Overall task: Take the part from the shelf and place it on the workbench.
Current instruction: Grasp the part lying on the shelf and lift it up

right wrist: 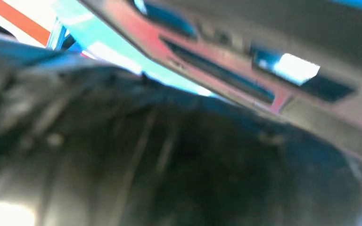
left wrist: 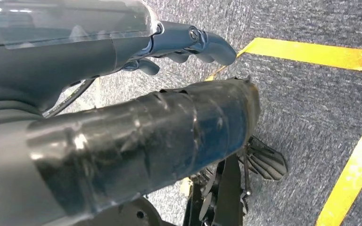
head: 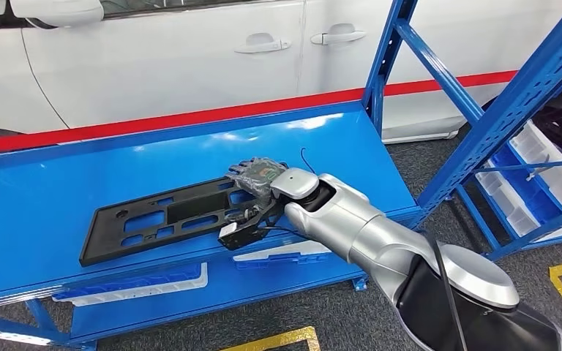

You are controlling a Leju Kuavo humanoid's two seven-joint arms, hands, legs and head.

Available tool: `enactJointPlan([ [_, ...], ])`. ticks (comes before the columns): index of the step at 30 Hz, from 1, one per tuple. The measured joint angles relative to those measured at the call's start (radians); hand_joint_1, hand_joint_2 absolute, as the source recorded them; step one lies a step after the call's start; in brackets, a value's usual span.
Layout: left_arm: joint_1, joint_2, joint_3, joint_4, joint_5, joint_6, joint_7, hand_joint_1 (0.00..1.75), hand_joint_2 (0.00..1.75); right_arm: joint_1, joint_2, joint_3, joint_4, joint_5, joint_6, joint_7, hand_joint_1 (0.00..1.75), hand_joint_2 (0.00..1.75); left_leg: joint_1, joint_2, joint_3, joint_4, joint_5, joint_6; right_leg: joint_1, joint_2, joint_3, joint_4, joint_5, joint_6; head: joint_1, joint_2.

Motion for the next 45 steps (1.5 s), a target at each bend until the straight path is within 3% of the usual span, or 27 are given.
enactJointPlan([
  [3,0.0,0.003,0.0,-0.001,-0.017,0.056,0.034,0.0,0.0,0.01,0.0,0.0,0.004,-0.032,0.003,-0.017,0.0,0.0,-0.002,-0.001,0.004,0.001,-0.005,-0.006,0.004,0.0,0.084,-0.187,0.093,-0.013,0.0,0.0],
  [5,0.002,0.009,0.0,-0.004,-0.024,0.072,0.054,0.0,0.0,0.031,0.0,-0.001,0.009,-0.036,-0.016,-0.024,0.0,0.0,-0.004,-0.001,0.003,0.001,-0.006,-0.016,0.011,0.0,0.113,-0.25,0.105,-0.02,0.0,0.0],
  [7,0.005,0.018,0.0,-0.007,-0.027,0.068,0.065,0.0,0.0,0.061,-0.001,-0.001,0.017,-0.029,-0.046,-0.032,0.0,0.0,-0.003,-0.001,0.004,-0.002,-0.006,-0.027,0.012,0.001,0.116,-0.258,0.106,-0.025,0.0,0.0],
  [9,0.006,0.024,0.0,-0.009,-0.027,0.066,0.069,0.0,0.0,0.079,0.001,-0.001,0.025,-0.027,-0.063,-0.04,0.0,0.0,-0.002,0.0,-0.004,0.022,-0.027,-0.036,0.006,0.0,0.122,-0.268,0.11,-0.035,0.0,0.0],
  [12,0.006,0.033,0.0,-0.012,-0.027,0.066,0.069,0.0,0.0,0.089,0.004,-0.001,0.036,-0.027,-0.067,-0.046,0.0,0.0,-0.001,0.0,-0.08,0.187,-0.111,-0.046,0.004,-0.002,0.126,-0.273,0.111,-0.045,-0.001,0.0],
  [14,0.007,0.037,0.0,-0.013,-0.026,0.066,0.069,0.0,0.0,0.099,0.005,-0.001,0.043,-0.027,-0.067,-0.047,0.0,0.0,-0.001,0.001,-0.125,0.273,-0.131,-0.049,0.006,-0.002,0.127,-0.271,0.109,-0.047,0.0,0.0],
  [15,0.008,0.037,0.0,-0.014,-0.026,0.067,0.069,0.0,0.0,0.102,0.005,-0.001,0.045,-0.027,-0.067,-0.047,0.0,0.0,-0.001,0.001,-0.123,0.265,-0.113,-0.049,0.006,-0.002,0.127,-0.269,0.108,-0.047,0.0,0.0],
  [18,0.009,0.039,0.0,-0.015,-0.025,0.067,0.069,0.0,0.0,0.104,0.006,-0.001,0.05,-0.027,-0.067,-0.048,0.0,0.0,-0.003,0.001,-0.036,0.078,-0.02,-0.043,0.008,0.001,0.128,-0.259,0.101,-0.042,0.0,0.0],
  [20,0.008,0.04,0.0,-0.016,-0.024,0.067,0.068,0.0,0.0,0.103,0.007,-0.001,0.052,-0.027,-0.067,-0.049,0.0,0.0,-0.007,0.0,-0.003,0.008,-0.004,-0.034,0.011,0.002,0.126,-0.254,0.098,-0.035,0.0,0.0],
  [23,0.007,0.042,0.0,-0.016,-0.022,0.066,0.067,0.0,0.0,0.103,0.007,-0.001,0.054,-0.028,-0.068,-0.052,0.0,1.31,-0.006,-0.001,0.001,0.0,0.0,-0.02,0.012,0.002,0.125,-0.254,0.097,-0.024,0.0,0.0],
  [24,0.007,0.042,0.0,-0.016,-0.022,0.066,0.067,0.0,0.0,0.103,0.008,-0.001,0.055,-0.029,-0.068,-0.052,0.39,1.75,-0.004,0.001,0.003,-0.005,0.003,-0.015,0.011,0.002,0.121,-0.243,0.088,-0.018,0.0,0.0],
  [25,0.007,0.042,0.0,-0.016,-0.022,0.066,0.067,0.0,0.0,0.102,0.008,-0.001,0.056,-0.029,-0.067,-0.053,0.83,1.75,-0.001,0.002,0.005,-0.009,0.006,-0.009,0.011,0.002,0.11,-0.218,0.069,-0.013,0.0,0.0],
  [27,0.007,0.042,0.0,-0.016,-0.021,0.066,0.066,0.0,0.0,0.104,0.007,-0.001,0.058,-0.029,-0.067,-0.053,1.7,1.75,-0.001,0.003,0.005,-0.011,0.007,-0.002,0.006,0.001,0.061,-0.109,0.01,-0.004,0.001,0.0],
  [29,0.007,0.042,0.0,-0.016,-0.013,0.052,0.056,0.0,0.0,0.106,0.006,-0.001,0.06,-0.023,-0.069,-0.045,1.75,1.75,-0.001,0.004,0.004,-0.009,0.006,0.004,-0.003,0.0,0.013,-0.006,-0.025,0.005,0.001,0.0],
  [30,0.008,0.04,0.0,-0.016,-0.007,0.038,0.044,0.0,0.0,0.105,0.006,-0.001,0.061,-0.017,-0.069,-0.037,1.75,1.75,-0.001,0.003,0.004,-0.007,0.005,0.006,-0.008,0.0,0.01,-0.001,-0.015,0.012,0.001,0.0],
  [32,0.006,0.035,0.001,-0.016,0.003,0.011,0.016,0.0,0.0,0.088,0.007,-0.001,0.061,-0.007,-0.058,-0.018,1.75,1.75,0.003,0.001,0.004,0.001,0.001,0.005,-0.022,-0.002,0.056,-0.092,0.047,0.027,0.001,0.0],
  [34,0.003,0.03,0.001,-0.016,0.006,0.003,-0.001,0.0,0.0,0.059,0.01,-0.001,0.056,-0.004,-0.037,-0.001,1.75,1.75,0.003,-0.002,-0.001,0.015,-0.008,-0.003,-0.03,-0.002,0.111,-0.204,0.086,0.036,0.0,0.0],
  [35,0.002,0.028,0.001,-0.016,0.006,0.003,-0.005,0.0,0.0,0.048,0.01,-0.001,0.052,-0.004,-0.03,0.004,1.75,1.75,0.002,-0.003,-0.004,0.02,-0.011,-0.008,-0.029,-0.001,0.124,-0.233,0.09,0.035,0.0,0.0],
  [38,0.002,0.022,0.001,-0.016,0.005,0.0,-0.008,0.0,0.0,0.036,0.007,-0.001,0.042,-0.004,-0.026,0.01,1.75,1.75,-0.001,-0.003,-0.007,0.021,-0.012,-0.019,-0.023,0.004,0.126,-0.243,0.087,0.022,0.0,0.0],
  [45,0.002,0.015,0.001,-0.015,0.003,-0.006,-0.009,0.0,0.0,0.027,-0.002,-0.001,0.033,0.009,-0.053,0.019,1.75,1.75,0.001,-0.003,-0.001,0.01,-0.006,-0.027,-0.017,0.005,0.125,-0.242,0.086,0.019,0.0,0.0],
])
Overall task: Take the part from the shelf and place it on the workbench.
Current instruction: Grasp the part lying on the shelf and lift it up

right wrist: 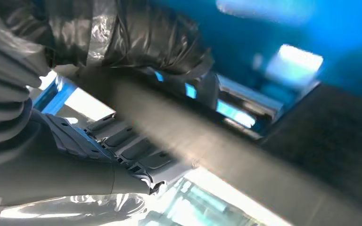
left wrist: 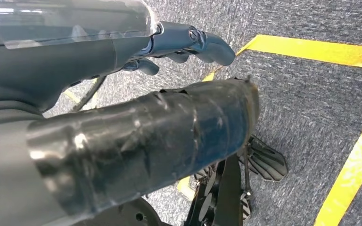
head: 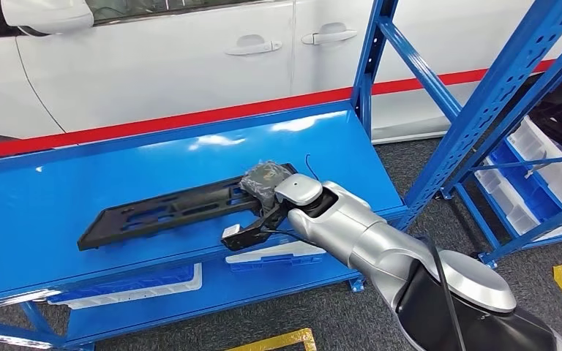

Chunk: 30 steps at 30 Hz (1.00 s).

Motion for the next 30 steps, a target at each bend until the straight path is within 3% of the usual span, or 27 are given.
enactJointPlan([
  [14,0.0,-0.01,0.0,0.0,0.0,-0.008,-0.003,0.0,0.0,-0.006,-0.02,0.0,-0.011,0.014,-0.024,0.014,1.75,1.75,0.0,0.0,-0.002,0.001,0.001,-0.001,0.0,0.0,0.001,-0.001,0.002,-0.003,0.0,0.0],
  [18,0.0,-0.011,0.004,0.0,0.007,-0.008,-0.01,0.0,0.0,-0.033,-0.036,-0.013,-0.059,0.039,-0.071,0.061,1.75,1.75,0.0,0.0,-0.003,0.001,0.001,-0.001,0.0,0.0,0.0,-0.002,0.002,-0.003,0.0,0.0],
  [22,0.003,-0.011,0.011,0.0,0.007,0.021,0.004,0.0,1.75,-0.047,-0.084,-0.108,-0.188,0.099,-0.107,0.121,1.75,1.75,0.0,0.0,-0.003,0.001,0.001,-0.001,0.0,-0.002,0.0,-0.002,0.002,-0.003,0.0,0.0],
  [30,0.011,-0.005,0.016,-0.001,0.005,0.023,0.031,0.0,1.75,-0.041,-0.16,-0.311,-0.358,0.233,-0.109,0.11,1.75,1.75,0.0,-0.001,-0.004,0.001,0.001,-0.001,0.0,-0.002,-0.001,-0.002,0.002,-0.003,0.0,0.0],
])
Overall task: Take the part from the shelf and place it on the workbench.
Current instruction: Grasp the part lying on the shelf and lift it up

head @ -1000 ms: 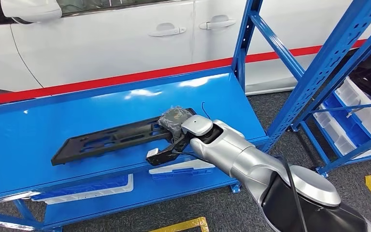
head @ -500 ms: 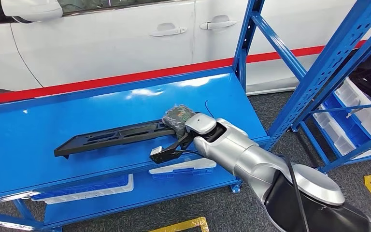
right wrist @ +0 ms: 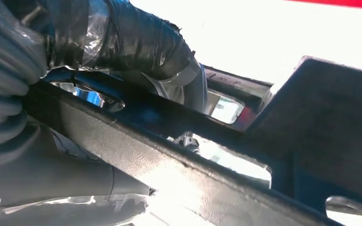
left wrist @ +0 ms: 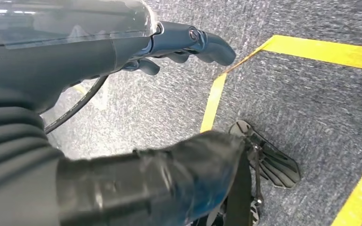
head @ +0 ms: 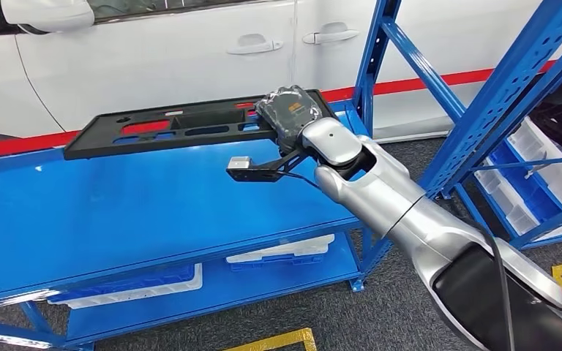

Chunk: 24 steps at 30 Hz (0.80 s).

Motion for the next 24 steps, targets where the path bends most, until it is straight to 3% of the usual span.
enactJointPlan([
  [12,-0.001,0.0,0.0,0.0,-0.002,0.0,-0.001,0.0,1.75,0.002,-0.03,-0.075,-0.08,0.02,0.008,-0.004,1.75,1.75,0.0,0.0,0.0,0.0,0.0,0.0,0.0,0.0,0.0,0.0,0.0,0.0,0.0,0.0],
  [24,0.0,0.008,0.001,0.0,0.014,-0.019,-0.015,0.0,1.75,0.003,-0.095,-0.144,-0.238,0.01,0.062,-0.004,1.75,1.75,0.0,0.0,0.0,0.0,0.0,0.0,0.0,0.0,0.0,-0.001,0.0,0.0,0.0,0.0],
])
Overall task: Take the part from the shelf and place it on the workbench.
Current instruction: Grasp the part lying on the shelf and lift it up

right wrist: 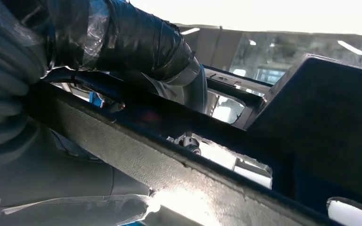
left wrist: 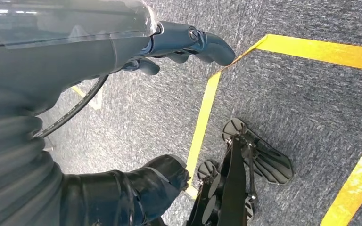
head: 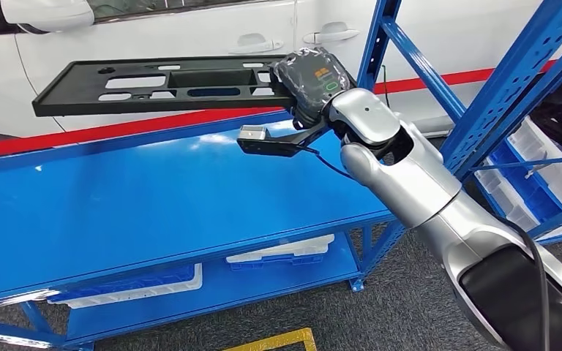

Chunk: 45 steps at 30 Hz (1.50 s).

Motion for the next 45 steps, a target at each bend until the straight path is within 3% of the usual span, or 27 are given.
enactJointPlan([
  [10,0.0,0.002,0.003,0.0,-0.017,-0.02,0.006,0.0,1.75,0.0,-0.02,-0.005,-0.045,-0.004,0.007,-0.012,1.75,1.75,0.0,0.0,0.0,0.0,0.0,0.0,0.0,0.0,0.0,0.0,0.0,0.0,0.0,0.0],
  [14,0.0,0.001,0.003,0.0,0.0,-0.069,-0.04,0.0,1.75,-0.016,-0.02,-0.005,-0.061,0.021,0.024,-0.011,1.75,1.75,0.0,0.0,-0.001,0.0,0.0,0.0,0.0,0.0,0.0,0.0,0.0,0.0,0.0,0.0],
  [17,-0.003,-0.002,0.003,0.0,0.005,-0.05,-0.044,0.0,1.75,-0.038,-0.022,-0.005,-0.087,0.0,0.055,0.006,1.75,1.75,0.0,0.0,-0.001,0.0,0.0,0.0,0.0,0.0,-0.001,0.0,0.0,0.0,0.0,0.0],
  [24,0.0,-0.001,0.002,0.0,-0.016,-0.03,-0.016,0.0,1.75,-0.013,-0.051,-0.006,-0.081,-0.035,0.003,-0.088,1.75,1.75,0.0,0.0,-0.001,0.001,-0.001,0.0,0.0,0.0,0.0,-0.001,0.001,0.001,0.0,0.0],
  [30,-0.001,0.001,0.002,0.0,-0.017,-0.03,-0.016,0.0,1.75,-0.011,-0.057,-0.006,-0.069,-0.054,0.002,-0.086,1.75,1.75,0.001,0.001,-0.002,0.003,0.002,0.016,-0.007,0.0,0.003,-0.009,0.006,0.011,0.0,0.0],
  [32,-0.002,0.001,0.002,0.0,-0.018,-0.03,-0.016,0.0,1.75,-0.011,-0.06,-0.006,-0.067,-0.056,0.001,-0.086,1.75,1.75,0.006,0.005,0.005,-0.019,0.018,0.026,-0.004,-0.001,-0.003,0.006,-0.013,0.015,0.0,0.0],
  [33,-0.002,0.0,0.002,0.0,-0.018,-0.03,-0.016,0.0,1.75,-0.011,-0.062,-0.006,-0.066,-0.057,0.001,-0.086,1.75,1.75,0.008,0.008,0.007,-0.029,0.026,0.03,-0.003,-0.002,-0.016,0.04,-0.041,0.016,0.001,0.0],
  [35,-0.003,-0.001,0.002,0.0,-0.018,-0.029,-0.015,0.0,1.75,-0.01,-0.065,-0.006,-0.061,-0.059,0.0,-0.086,1.75,1.75,0.007,0.01,0.003,-0.031,0.03,0.033,-0.003,-0.003,-0.063,0.157,-0.109,0.017,0.001,0.0],
  [36,-0.003,-0.002,0.002,0.0,-0.018,-0.029,-0.014,0.0,1.75,-0.008,-0.066,-0.006,-0.057,-0.059,0.0,-0.086,1.75,1.75,0.007,0.011,0.0,-0.028,0.03,0.033,-0.004,-0.003,-0.085,0.214,-0.131,0.019,0.001,0.0],
  [37,-0.004,-0.002,0.002,0.0,-0.018,-0.028,-0.013,0.0,1.75,-0.006,-0.067,-0.006,-0.053,-0.059,0.0,-0.086,1.75,1.75,0.008,0.011,-0.003,-0.024,0.03,0.033,-0.006,-0.003,-0.095,0.247,-0.135,0.021,0.001,0.0],
  [38,-0.004,-0.003,0.002,0.0,-0.018,-0.027,-0.012,0.0,1.75,-0.005,-0.068,-0.006,-0.048,-0.061,0.0,-0.087,1.75,1.75,0.01,0.01,-0.006,-0.02,0.028,0.031,-0.008,-0.004,-0.088,0.241,-0.119,0.024,0.001,0.0],
  [39,-0.004,-0.003,0.002,0.0,-0.018,-0.025,-0.012,0.0,1.75,-0.004,-0.069,-0.006,-0.044,-0.064,0.0,-0.089,1.75,1.75,0.012,0.009,-0.009,-0.016,0.026,0.028,-0.012,-0.005,-0.063,0.198,-0.088,0.026,0.001,0.0],
  [41,-0.004,-0.003,0.002,0.0,-0.018,-0.023,-0.011,0.0,1.75,-0.004,-0.072,-0.006,-0.038,-0.076,0.0,-0.095,1.75,1.75,0.016,0.007,-0.015,-0.007,0.022,0.016,-0.014,-0.007,0.007,0.069,-0.04,0.027,0.001,0.0],
  [43,-0.003,-0.004,0.002,-0.001,-0.018,-0.022,-0.011,0.0,1.75,-0.005,-0.074,-0.006,-0.034,-0.089,-0.001,-0.103,1.75,1.75,0.014,0.005,-0.019,-0.003,0.024,0.0,-0.009,-0.003,0.038,0.007,-0.03,0.018,0.0,0.0],
  [45,-0.003,-0.004,0.002,-0.001,-0.018,-0.022,-0.01,0.0,1.75,-0.005,-0.074,-0.006,-0.031,-0.098,-0.002,-0.107,1.75,1.75,0.014,0.004,-0.02,-0.006,0.031,-0.016,-0.003,-0.001,0.032,0.004,-0.026,0.001,0.0,0.0],
])
